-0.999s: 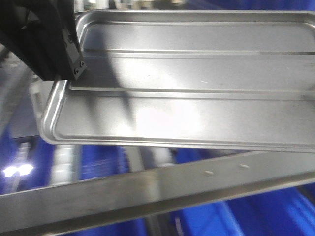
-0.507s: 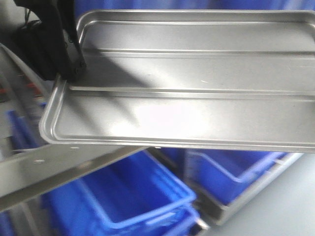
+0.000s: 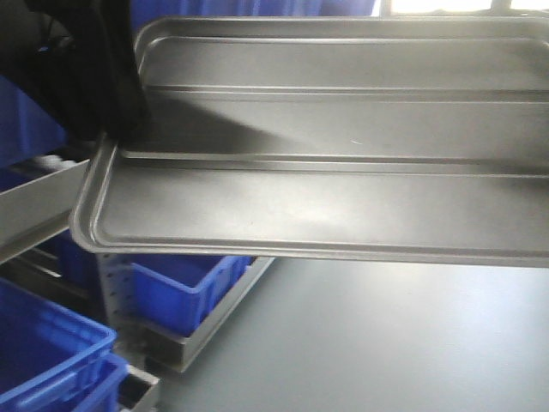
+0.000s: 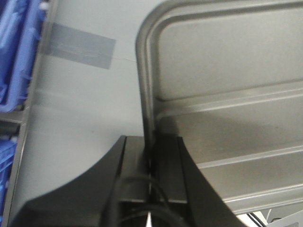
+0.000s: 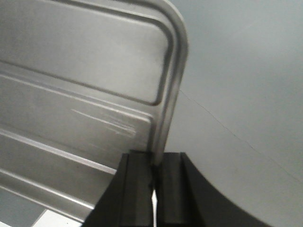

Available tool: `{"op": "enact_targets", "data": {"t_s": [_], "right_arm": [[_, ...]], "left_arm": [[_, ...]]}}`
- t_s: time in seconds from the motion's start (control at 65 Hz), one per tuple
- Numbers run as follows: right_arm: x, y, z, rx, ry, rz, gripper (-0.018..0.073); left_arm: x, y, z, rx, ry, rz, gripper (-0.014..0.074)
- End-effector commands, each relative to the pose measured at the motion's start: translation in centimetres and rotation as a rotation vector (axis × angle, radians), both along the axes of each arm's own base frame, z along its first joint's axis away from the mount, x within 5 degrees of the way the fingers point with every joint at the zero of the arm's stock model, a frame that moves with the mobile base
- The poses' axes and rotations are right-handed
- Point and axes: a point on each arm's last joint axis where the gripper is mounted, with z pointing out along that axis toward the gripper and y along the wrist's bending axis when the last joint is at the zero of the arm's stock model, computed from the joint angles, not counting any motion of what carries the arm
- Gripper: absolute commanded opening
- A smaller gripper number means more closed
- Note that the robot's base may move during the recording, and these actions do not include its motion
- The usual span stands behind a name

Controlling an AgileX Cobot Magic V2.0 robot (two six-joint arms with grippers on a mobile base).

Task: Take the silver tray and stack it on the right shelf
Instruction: 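Hold the tray level with both grippers while the base drives to another shelf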

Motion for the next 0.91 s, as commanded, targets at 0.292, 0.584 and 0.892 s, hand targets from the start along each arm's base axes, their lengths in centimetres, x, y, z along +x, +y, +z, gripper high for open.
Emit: {"op": "enact_targets", "data": {"t_s": [0.292,0.584,0.892], "right_arm": [[0.30,-0.27,1.27,-0.015,-0.097,0.025,0.0057],[0.30,-0.27,1.27,-0.015,-0.097,0.025,0.0057],[0.30,-0.27,1.27,-0.015,-0.097,0.025,0.0057]], "left_arm": [[-0.23,0.74,1.66,0.013,-0.062,-0.024,-0.0093],[-0.23,0.74,1.66,0.013,-0.062,-0.024,-0.0093],[-0.24,0.75,1.65,0.014,-0.062,-0.024,-0.0093]]}}
